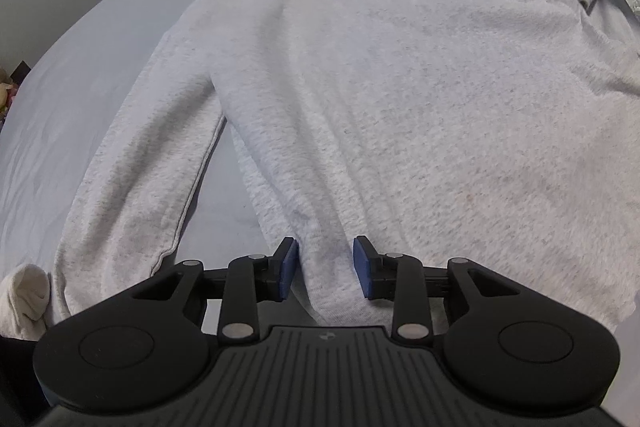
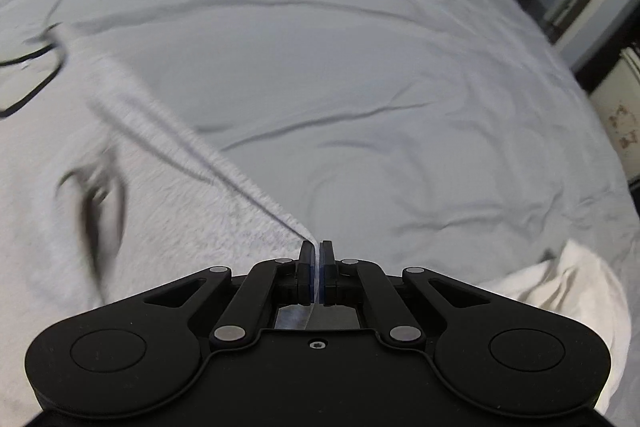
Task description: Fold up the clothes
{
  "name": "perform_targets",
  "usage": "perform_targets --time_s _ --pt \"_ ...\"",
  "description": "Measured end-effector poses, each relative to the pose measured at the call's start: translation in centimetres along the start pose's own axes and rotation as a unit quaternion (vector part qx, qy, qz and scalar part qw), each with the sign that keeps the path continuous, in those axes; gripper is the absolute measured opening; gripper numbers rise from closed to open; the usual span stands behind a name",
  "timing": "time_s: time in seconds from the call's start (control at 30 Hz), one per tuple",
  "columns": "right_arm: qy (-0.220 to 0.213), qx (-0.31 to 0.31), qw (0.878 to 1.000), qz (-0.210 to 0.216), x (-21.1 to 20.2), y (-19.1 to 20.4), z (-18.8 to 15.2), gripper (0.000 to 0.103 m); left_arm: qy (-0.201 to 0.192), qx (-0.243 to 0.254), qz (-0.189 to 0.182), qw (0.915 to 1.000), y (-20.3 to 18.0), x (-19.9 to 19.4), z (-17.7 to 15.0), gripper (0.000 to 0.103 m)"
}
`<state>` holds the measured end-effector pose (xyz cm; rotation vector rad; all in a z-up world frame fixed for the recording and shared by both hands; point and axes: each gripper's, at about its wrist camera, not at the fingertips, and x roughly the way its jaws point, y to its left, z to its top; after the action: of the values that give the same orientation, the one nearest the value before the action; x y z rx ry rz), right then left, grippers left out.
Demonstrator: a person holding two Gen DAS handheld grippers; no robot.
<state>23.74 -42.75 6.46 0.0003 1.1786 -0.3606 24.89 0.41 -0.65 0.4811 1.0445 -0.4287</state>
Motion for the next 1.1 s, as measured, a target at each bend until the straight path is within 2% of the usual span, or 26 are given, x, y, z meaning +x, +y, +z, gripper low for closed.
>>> perform_targets --time_s 0.2,0.3,0.33,0.4,0.47,0.57,0.7,0.73,0.8,0.93,1.1 --pt "-0.018 0.003 1.0 -0.024 2.0 -1.2 1.8 0.001 0.012 0.006 -0.002 0.9999 0.1 -0.4 0.3 0.031" --pt "-0.023 -0.005 1.0 -0.011 2.1 -0.8 2.6 0.003 0.013 0.015 -0.008 0.9998 0.2 -0.9 0.7 0.031" --pt "-0.029 -0.01 1.0 -0.001 1.9 -0.7 2.9 0.006 0.012 0.019 -0.01 0.9997 0.3 -1.1 0.7 0.031" --pt "-0.056 -0.036 0.998 -0.003 0.5 -0.2 3.6 0.03 0.01 0.026 -0.013 0.9995 0.5 -1.4 0.8 0.031" --pt "-0.076 -0.045 0.996 0.004 -0.6 0.1 4.3 0.03 0.002 0.027 -0.018 0.9995 0.9 -2.0 1.2 0.031" --pt "-0.092 -0.047 0.993 0.058 -1.7 0.8 5.3 0.03 -0.008 0.02 -0.028 0.9994 1.4 -2.5 1.6 0.031" --pt "-0.047 -0.082 0.994 0.049 -0.9 3.0 5.2 0.03 -0.015 0.015 -0.033 0.9992 1.6 -3.1 1.4 0.031" --pt "-0.018 -0.079 0.996 0.047 -0.4 3.2 4.8 0.03 -0.016 0.016 -0.034 0.9992 1.6 -3.2 1.3 0.031" --pt "0.022 -0.065 0.996 0.055 -0.3 2.8 3.9 0.03 -0.016 0.018 -0.036 0.9991 1.5 -3.3 0.9 0.031" --pt "0.071 -0.011 0.994 0.079 -1.5 0.3 1.2 0.03 -0.021 0.008 -0.035 0.9991 1.5 -3.6 -0.1 0.031" --pt "0.102 0.017 0.987 0.12 -4.5 -1.1 -3.4 0.03 -0.026 -0.007 -0.044 0.9987 0.7 -4.4 -0.9 0.031"
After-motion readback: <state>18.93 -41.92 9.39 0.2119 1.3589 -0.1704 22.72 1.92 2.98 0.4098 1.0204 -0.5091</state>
